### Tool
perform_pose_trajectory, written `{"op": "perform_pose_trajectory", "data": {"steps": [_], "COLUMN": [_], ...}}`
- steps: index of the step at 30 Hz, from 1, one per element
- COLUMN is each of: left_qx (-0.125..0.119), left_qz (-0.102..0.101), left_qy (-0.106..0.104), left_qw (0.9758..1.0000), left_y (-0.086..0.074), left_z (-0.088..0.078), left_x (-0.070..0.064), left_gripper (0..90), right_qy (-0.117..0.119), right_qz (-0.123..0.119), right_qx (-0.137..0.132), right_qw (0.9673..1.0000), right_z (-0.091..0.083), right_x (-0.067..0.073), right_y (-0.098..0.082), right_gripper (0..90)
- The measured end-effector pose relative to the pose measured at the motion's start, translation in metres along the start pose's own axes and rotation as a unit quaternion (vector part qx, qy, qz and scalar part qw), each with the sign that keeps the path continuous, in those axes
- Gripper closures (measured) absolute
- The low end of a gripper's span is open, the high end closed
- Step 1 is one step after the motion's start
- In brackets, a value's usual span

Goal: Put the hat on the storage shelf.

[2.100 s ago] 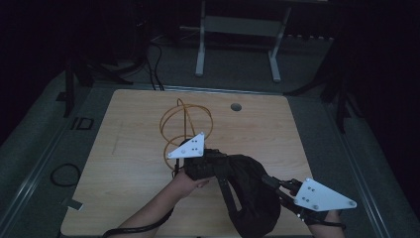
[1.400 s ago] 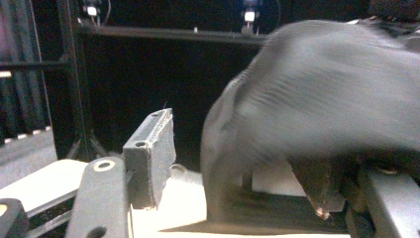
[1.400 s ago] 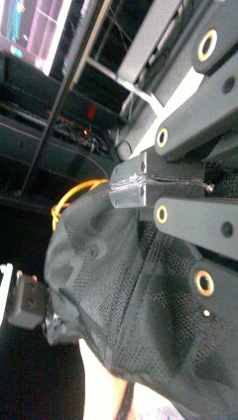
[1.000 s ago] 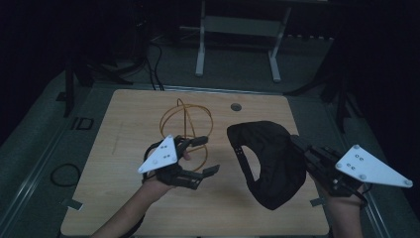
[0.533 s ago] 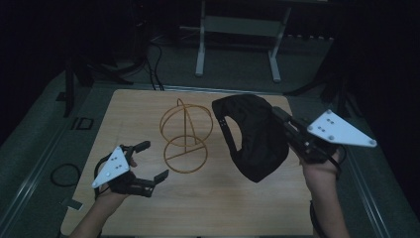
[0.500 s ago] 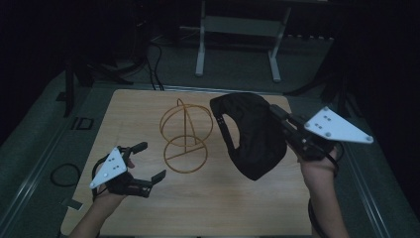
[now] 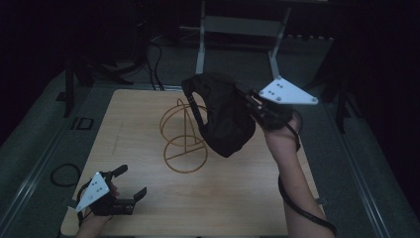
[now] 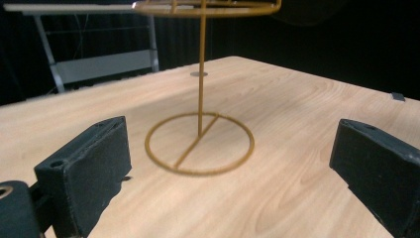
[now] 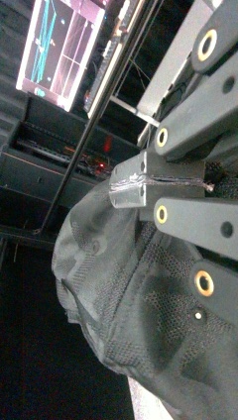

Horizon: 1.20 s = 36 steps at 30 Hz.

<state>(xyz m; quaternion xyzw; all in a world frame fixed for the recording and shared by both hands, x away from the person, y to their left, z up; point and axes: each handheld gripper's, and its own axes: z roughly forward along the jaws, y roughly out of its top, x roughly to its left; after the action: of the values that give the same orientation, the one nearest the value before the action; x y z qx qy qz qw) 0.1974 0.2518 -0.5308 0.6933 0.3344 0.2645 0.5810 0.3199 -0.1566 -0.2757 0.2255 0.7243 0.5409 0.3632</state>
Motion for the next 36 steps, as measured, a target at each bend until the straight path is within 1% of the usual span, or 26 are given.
{"op": "perform_pose_trajectory", "data": {"steps": [1, 3, 5, 6, 7, 9, 12, 14, 16, 18, 21, 24, 27, 29, 31, 34, 36], "left_qx": [0.001, 0.007, 0.008, 0.008, 0.004, 0.001, 0.004, 0.003, 0.006, 0.005, 0.006, 0.011, 0.014, 0.014, 0.01, 0.015, 0.018], "left_qz": [-0.003, -0.002, 0.001, 0.002, -0.001, -0.007, -0.01, -0.014, -0.012, -0.013, -0.015, -0.014, -0.012, -0.011, -0.017, -0.017, -0.017], "left_qy": [0.001, 0.005, 0.006, 0.007, 0.007, 0.009, 0.008, 0.007, 0.009, 0.007, 0.005, 0.004, 0.002, 0.003, 0.001, 0.0, -0.002], "left_qw": [1.0, 1.0, 0.9999, 0.9999, 1.0, 0.9999, 0.9999, 0.9999, 0.9999, 0.9999, 0.9999, 0.9998, 0.9998, 0.9998, 0.9998, 0.9997, 0.9997], "left_y": [-0.002, -0.007, -0.008, -0.008, -0.009, -0.01, -0.012, -0.014, -0.014, -0.015, -0.016, -0.018, -0.019, -0.019, -0.019, -0.02, -0.021], "left_z": [-0.001, -0.004, -0.005, -0.005, -0.006, -0.006, -0.007, -0.007, -0.007, -0.006, -0.005, -0.003, -0.003, -0.003, -0.004, -0.004, -0.003], "left_x": [0.0, 0.001, 0.002, 0.003, 0.004, 0.006, 0.008, 0.009, 0.01, 0.01, 0.011, 0.011, 0.012, 0.012, 0.013, 0.013, 0.013], "left_gripper": [2.9, 2.9, 2.9, 2.9, 2.9, 2.9, 2.9, 3.0, 3.0, 3.0, 3.0, 4.4, 4.4, 4.4, 4.4, 4.4, 4.4], "right_qy": [0.002, 0.002, 0.005, 0.006, 0.008, 0.015, 0.032, 0.042, 0.049, 0.056, 0.068, 0.078, 0.086, 0.088, 0.091, 0.099, 0.105], "right_qz": [-0.002, -0.009, -0.01, -0.016, -0.016, -0.019, -0.017, -0.014, -0.014, -0.014, -0.006, -0.005, -0.002, -0.002, 0.0, 0.0, 0.003], "right_qx": [0.007, 0.017, 0.027, 0.035, 0.038, 0.051, 0.065, 0.07, 0.077, 0.081, 0.084, 0.092, 0.103, 0.107, 0.11, 0.12, 0.123], "right_qw": [1.0, 0.9998, 0.9996, 0.9993, 0.9991, 0.9984, 0.9972, 0.9965, 0.9958, 0.995, 0.9941, 0.9927, 0.9909, 0.9903, 0.9897, 0.9879, 0.9867], "right_z": [0.012, 0.024, 0.034, 0.04, 0.044, 0.053, 0.064, 0.07, 0.075, 0.078, 0.084, 0.092, 0.1, 0.104, 0.108, 0.114, 0.116], "right_x": [0.004, 0.01, 0.015, 0.019, 0.021, 0.027, 0.036, 0.039, 0.042, 0.044, 0.047, 0.052, 0.056, 0.059, 0.061, 0.064, 0.065], "right_y": [0.002, 0.002, 0.002, 0.001, 0.001, 0.0, -0.004, -0.008, -0.01, -0.012, -0.013, -0.015, -0.018, -0.02, -0.023, -0.028, -0.031], "right_gripper": [89.2, 89.2, 89.2, 89.2, 89.2, 89.1, 89.1, 89.1, 89.0, 89.0, 88.9, 88.8, 88.5, 88.2, 88.0, 87.4, 85.9]}}
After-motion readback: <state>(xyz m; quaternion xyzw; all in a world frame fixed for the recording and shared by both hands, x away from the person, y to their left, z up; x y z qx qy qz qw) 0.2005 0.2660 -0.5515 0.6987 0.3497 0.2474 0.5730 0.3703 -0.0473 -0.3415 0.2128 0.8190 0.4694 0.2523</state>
